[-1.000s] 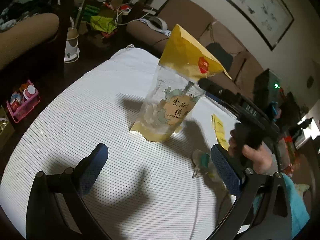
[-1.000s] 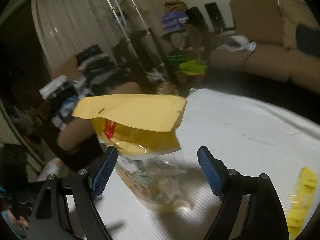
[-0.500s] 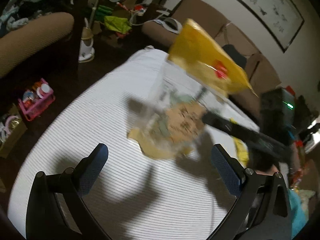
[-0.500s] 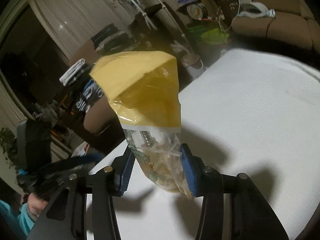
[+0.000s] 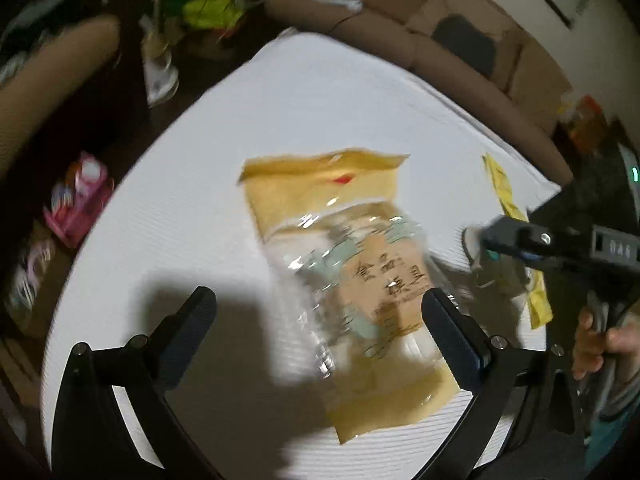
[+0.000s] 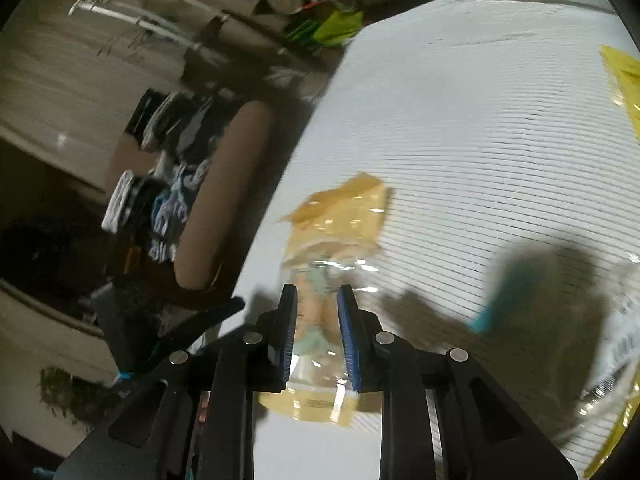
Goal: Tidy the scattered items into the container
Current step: 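Grasp the food-mould bag with the left gripper while the right holds it, then carry the food-mould bag with both grippers into the grey box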
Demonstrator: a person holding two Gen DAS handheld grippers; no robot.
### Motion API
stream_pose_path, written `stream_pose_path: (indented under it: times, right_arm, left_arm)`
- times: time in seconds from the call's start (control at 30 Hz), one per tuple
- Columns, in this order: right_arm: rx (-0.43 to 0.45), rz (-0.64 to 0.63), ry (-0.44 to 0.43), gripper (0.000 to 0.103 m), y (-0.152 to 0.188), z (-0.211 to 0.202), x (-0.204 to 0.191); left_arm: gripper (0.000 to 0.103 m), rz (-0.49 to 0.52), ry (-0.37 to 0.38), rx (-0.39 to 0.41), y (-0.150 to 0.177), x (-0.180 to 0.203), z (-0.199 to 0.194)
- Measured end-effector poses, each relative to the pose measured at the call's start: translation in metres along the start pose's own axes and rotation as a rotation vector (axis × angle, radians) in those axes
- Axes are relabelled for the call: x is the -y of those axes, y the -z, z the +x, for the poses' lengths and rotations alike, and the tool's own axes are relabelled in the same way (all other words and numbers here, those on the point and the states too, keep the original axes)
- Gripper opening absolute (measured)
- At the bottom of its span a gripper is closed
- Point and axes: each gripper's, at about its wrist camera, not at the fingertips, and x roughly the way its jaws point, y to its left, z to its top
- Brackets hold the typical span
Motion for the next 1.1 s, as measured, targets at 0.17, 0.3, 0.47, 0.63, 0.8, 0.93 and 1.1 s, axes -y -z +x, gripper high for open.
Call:
stream_pose_path:
  times: [0.17,0.3,0.47,0.63,0.8,0.93,1.1]
  right_arm:
    - [-0.022,0.012,0.0,0.076,0.024,-0.001,0.004]
    - [-0.096,0.048,0.004,0.076,0.042,0.027,0.01]
    - [-0.111,0.11,-0.087,0.048,0.048,0.047,0.017]
    - [-0.109,0.083,-0.119,0.041,0.057,0.049,0.006]
    - [-0.012,0.074,-0.137,0.041,0.056,0.018,-0.001]
    - [0.071,-0.05,-0.073,0.041,0.054,-0.033,-0.037]
    - [0.176,-0.128,-0.043,0.041,0.067,-0.122,-0.065]
  left_arm:
    - [0.103,-0.121,0.099,-0.086,0.005,-0.016,0.012]
    - [0.103,-0.142,0.093,-0.13,0.01,-0.014,0.025]
    - [0.101,-0.22,0.144,-0.127,0.015,-0.018,0.025]
    - [0.073,-0.187,0.226,-0.161,0.017,-0.002,0.035]
    - [0.055,-0.171,0.3,-0.09,0.008,0.014,0.009]
    - [0.055,-0.101,0.361,-0.011,0.001,0.047,-0.019]
    - [0.055,0.064,0.451,0.098,0.003,0.129,-0.069]
